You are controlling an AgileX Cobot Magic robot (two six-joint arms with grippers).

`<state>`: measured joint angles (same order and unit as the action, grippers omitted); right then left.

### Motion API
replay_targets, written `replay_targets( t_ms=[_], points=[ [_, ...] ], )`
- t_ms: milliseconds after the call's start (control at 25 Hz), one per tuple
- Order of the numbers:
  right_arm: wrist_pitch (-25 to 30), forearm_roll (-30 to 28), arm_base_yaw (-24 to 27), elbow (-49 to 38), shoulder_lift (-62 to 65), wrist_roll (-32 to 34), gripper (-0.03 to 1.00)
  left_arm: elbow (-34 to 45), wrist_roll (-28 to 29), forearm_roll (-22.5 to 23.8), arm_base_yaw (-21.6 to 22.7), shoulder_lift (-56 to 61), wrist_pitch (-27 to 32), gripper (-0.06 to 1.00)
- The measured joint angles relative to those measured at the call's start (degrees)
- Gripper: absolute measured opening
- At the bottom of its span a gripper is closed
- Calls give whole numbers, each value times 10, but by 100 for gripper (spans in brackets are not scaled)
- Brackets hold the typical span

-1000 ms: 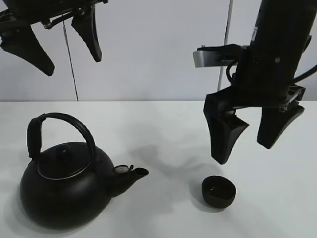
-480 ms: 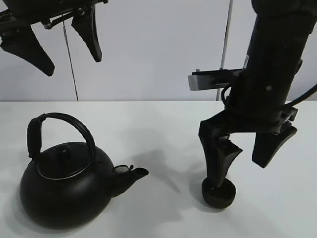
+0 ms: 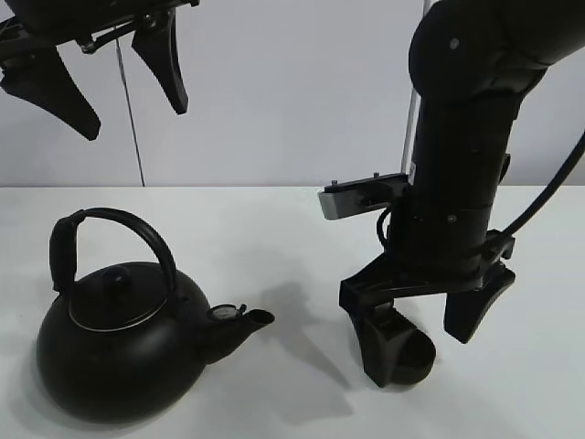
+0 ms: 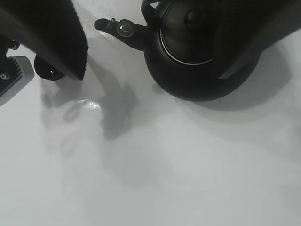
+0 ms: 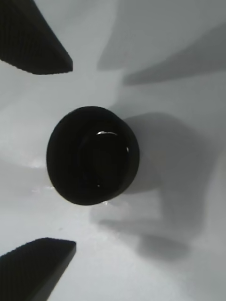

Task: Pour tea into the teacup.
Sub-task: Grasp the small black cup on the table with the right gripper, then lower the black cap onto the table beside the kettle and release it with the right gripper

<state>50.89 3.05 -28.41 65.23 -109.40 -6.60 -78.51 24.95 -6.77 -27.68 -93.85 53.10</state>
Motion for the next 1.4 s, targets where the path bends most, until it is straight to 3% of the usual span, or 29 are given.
replay_targets(
  t_ms=[680,760,960,1400],
  points=[
    [-34,0,0,0,-38,69,65,0,0,0,0,0,0,54],
    [-42,0,0,0,-39,70,61,0,0,0,0,0,0,54],
    [-51,1,0,0,-40,71,40,0,0,0,0,0,0,54],
    [-64,25,0,39,-19,70,40,0,0,0,0,0,0,54]
  ],
)
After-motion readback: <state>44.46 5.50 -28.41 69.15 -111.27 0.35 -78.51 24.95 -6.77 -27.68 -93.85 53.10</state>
